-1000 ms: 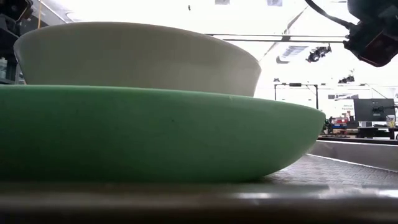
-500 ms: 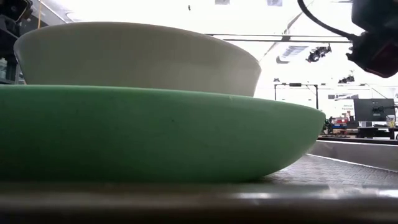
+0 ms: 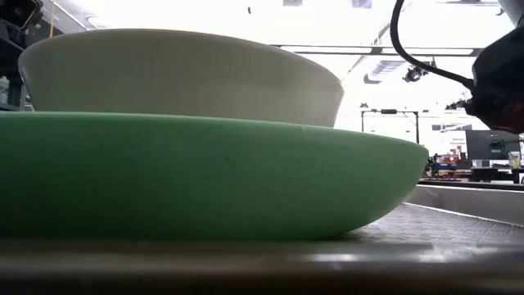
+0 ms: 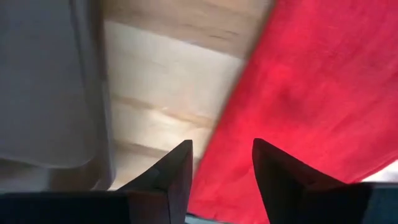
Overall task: Set up tray
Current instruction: Put the red table napkin to the right of the green plate on the brown serving tray
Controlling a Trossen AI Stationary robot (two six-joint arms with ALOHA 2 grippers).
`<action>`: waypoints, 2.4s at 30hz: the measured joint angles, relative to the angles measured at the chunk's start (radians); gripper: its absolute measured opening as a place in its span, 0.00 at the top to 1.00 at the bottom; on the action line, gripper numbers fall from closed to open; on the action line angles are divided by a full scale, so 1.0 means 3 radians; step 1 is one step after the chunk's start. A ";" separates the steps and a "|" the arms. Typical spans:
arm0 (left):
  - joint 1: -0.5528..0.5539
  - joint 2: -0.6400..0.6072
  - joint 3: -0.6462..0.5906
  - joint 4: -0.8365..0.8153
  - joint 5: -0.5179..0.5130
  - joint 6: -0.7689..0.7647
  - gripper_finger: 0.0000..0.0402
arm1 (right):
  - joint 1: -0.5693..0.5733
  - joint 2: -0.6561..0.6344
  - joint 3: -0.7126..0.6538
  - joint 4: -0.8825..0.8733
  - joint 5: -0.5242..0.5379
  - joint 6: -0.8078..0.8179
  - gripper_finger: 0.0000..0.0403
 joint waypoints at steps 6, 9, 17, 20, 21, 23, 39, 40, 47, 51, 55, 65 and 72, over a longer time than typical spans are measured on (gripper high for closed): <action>0.0000 -0.0001 0.0000 0.0000 0.0000 0.0000 0.82 | 0.0000 0.0045 0.0000 -0.0012 0.0218 -0.0023 0.65; 0.0001 0.0000 0.0000 -0.0001 -0.0001 0.0000 0.82 | -0.0004 0.0045 0.0000 -0.0073 0.0288 -0.0014 0.65; 0.0001 0.0000 0.0000 -0.0001 0.0000 0.0000 0.82 | -0.0005 0.0045 0.0000 -0.0291 0.0318 -0.0033 0.65; 0.0001 0.0000 0.0000 -0.0001 0.0000 0.0000 0.82 | -0.0005 0.0045 0.0000 -0.0289 0.0364 -0.0033 0.65; 0.0001 0.0000 0.0000 0.0000 0.0000 0.0001 0.82 | -0.0005 0.0045 0.0000 -0.0286 0.0366 -0.0033 0.65; 0.0000 0.0000 0.0000 -0.0001 0.0000 0.0000 0.82 | -0.0005 0.0045 0.0000 -0.0286 0.0372 -0.0025 0.65; 0.0000 0.0000 0.0000 0.0000 0.0000 0.0000 0.82 | -0.0040 0.0371 0.0018 -0.0099 0.0122 -0.0011 0.65; 0.0000 0.0000 0.0000 0.0001 0.0000 0.0000 0.82 | -0.0047 0.0372 0.0018 -0.0108 0.0123 0.0000 0.65; 0.0000 -0.0001 0.0000 0.0001 0.0000 0.0000 0.82 | -0.0077 0.0378 0.0017 -0.0179 0.0163 0.0005 0.67; 0.0001 0.0000 0.0000 0.0001 -0.0001 0.0000 0.82 | -0.0111 0.0381 0.0015 -0.0250 0.0180 0.0005 0.73; 0.0000 -0.0001 0.0000 0.0001 0.0000 0.0000 0.82 | -0.0126 0.0383 0.0014 -0.0300 0.0188 0.0001 0.80; 0.0000 0.0000 0.0000 0.0001 0.0000 0.0000 0.82 | -0.0126 0.0383 0.0010 -0.0333 0.0233 0.0003 0.98; 0.0000 -0.0001 0.0000 0.0001 -0.0001 0.0000 0.82 | -0.0132 0.0385 0.0008 -0.0304 0.0146 0.0027 0.99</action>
